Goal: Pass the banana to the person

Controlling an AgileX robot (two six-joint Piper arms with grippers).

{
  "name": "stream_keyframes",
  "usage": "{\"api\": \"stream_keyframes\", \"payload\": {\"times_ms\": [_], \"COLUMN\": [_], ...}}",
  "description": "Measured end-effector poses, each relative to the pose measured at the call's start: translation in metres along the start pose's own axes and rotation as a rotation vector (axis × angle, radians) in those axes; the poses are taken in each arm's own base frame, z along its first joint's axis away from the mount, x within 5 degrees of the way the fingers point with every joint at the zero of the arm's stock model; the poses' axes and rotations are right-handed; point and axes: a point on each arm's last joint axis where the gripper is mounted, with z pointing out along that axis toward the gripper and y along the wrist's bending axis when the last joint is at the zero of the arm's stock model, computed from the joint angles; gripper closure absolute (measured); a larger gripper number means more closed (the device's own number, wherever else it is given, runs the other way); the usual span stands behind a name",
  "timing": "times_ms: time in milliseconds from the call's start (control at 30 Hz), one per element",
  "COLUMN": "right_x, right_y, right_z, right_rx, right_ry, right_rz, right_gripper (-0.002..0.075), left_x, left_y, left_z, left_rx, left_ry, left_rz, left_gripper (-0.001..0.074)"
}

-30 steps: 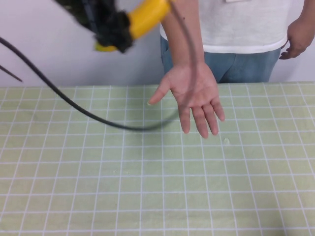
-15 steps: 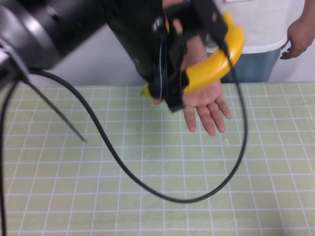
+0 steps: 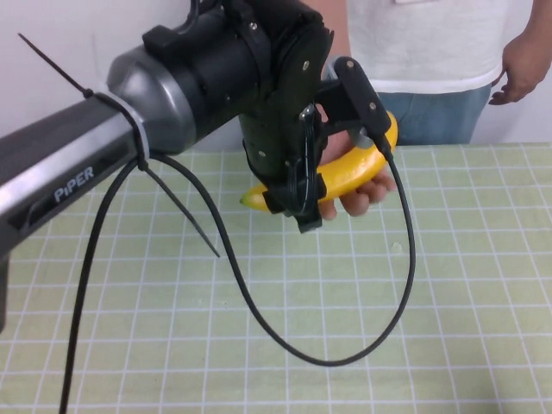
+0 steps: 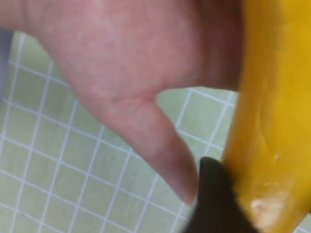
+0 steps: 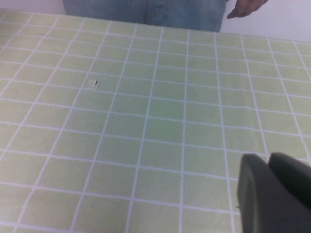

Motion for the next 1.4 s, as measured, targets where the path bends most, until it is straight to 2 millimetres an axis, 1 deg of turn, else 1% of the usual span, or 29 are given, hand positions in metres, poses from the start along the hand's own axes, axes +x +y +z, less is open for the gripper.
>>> {"api": "stream_keyframes", "payload": {"times_ms": [67, 133, 200, 267, 367, 467, 533, 600, 667, 733, 800, 833, 900, 967, 1000, 1067, 1167, 1233, 1333, 1400], "right_x": [0.0, 0.0, 0.0, 0.0, 0.0, 0.0, 0.0, 0.0, 0.0, 0.0, 0.0, 0.0, 0.0, 0.0, 0.0, 0.0, 0.0, 0.0, 0.0, 0.0], "right_y": [0.0, 0.0, 0.0, 0.0, 0.0, 0.0, 0.0, 0.0, 0.0, 0.0, 0.0, 0.0, 0.0, 0.0, 0.0, 0.0, 0.0, 0.0, 0.0, 0.0], "right_z": [0.0, 0.0, 0.0, 0.0, 0.0, 0.0, 0.0, 0.0, 0.0, 0.0, 0.0, 0.0, 0.0, 0.0, 0.0, 0.0, 0.0, 0.0, 0.0, 0.0], "right_rx": [0.0, 0.0, 0.0, 0.0, 0.0, 0.0, 0.0, 0.0, 0.0, 0.0, 0.0, 0.0, 0.0, 0.0, 0.0, 0.0, 0.0, 0.0, 0.0, 0.0], "right_ry": [0.0, 0.0, 0.0, 0.0, 0.0, 0.0, 0.0, 0.0, 0.0, 0.0, 0.0, 0.0, 0.0, 0.0, 0.0, 0.0, 0.0, 0.0, 0.0, 0.0], "right_rz": [0.0, 0.0, 0.0, 0.0, 0.0, 0.0, 0.0, 0.0, 0.0, 0.0, 0.0, 0.0, 0.0, 0.0, 0.0, 0.0, 0.0, 0.0, 0.0, 0.0], "right_gripper": [0.0733, 0.0733, 0.0733, 0.0733, 0.0733, 0.0733, 0.0733, 0.0733, 0.0733, 0.0733, 0.0733, 0.0733, 0.0733, 0.0733, 0.0733, 0.0733, 0.0733, 0.0733, 0.0733, 0.0733], "left_x": [-0.001, -0.001, -0.001, 0.0, 0.003, 0.011, 0.022, 0.034, 0.047, 0.061, 0.074, 0.081, 0.093, 0.104, 0.109, 0.12, 0.141, 0.156, 0.174, 0.183], "left_y": [0.002, 0.004, 0.006, 0.009, 0.013, 0.017, 0.018, 0.017, 0.015, 0.01, 0.006, 0.003, -0.004, -0.013, -0.018, -0.029, -0.051, -0.066, -0.086, -0.096], "left_z": [-0.003, -0.006, -0.017, -0.029, -0.057, -0.092, -0.118, -0.146, -0.171, -0.196, -0.216, -0.226, -0.24, -0.245, -0.244, -0.235, -0.21, -0.192, -0.173, -0.165], "left_rx": [-0.015, -0.026, -0.043, -0.065, -0.11, -0.175, -0.223, -0.263, -0.288, -0.31, -0.325, -0.331, -0.328, -0.305, -0.287, -0.246, -0.189, -0.174, -0.158, -0.146], "left_ry": [-0.004, -0.011, -0.037, -0.063, -0.121, -0.179, -0.221, -0.274, -0.325, -0.38, -0.424, -0.452, -0.491, -0.504, -0.501, -0.475, -0.413, -0.409, -0.476, -0.538], "left_rz": [-0.01, -0.027, -0.042, -0.051, -0.073, -0.113, -0.168, -0.23, -0.291, -0.337, -0.373, -0.393, -0.413, -0.426, -0.433, -0.447, -0.475, -0.491, -0.524, -0.556], "left_gripper": [0.032, 0.021, 0.0152, 0.0124, 0.011, 0.0106, 0.0115, 0.0167, 0.0268, 0.0435, 0.0589, 0.064, 0.0696, 0.0718, 0.0724, 0.0731, 0.0735, 0.0736, 0.0736, 0.0736]}}
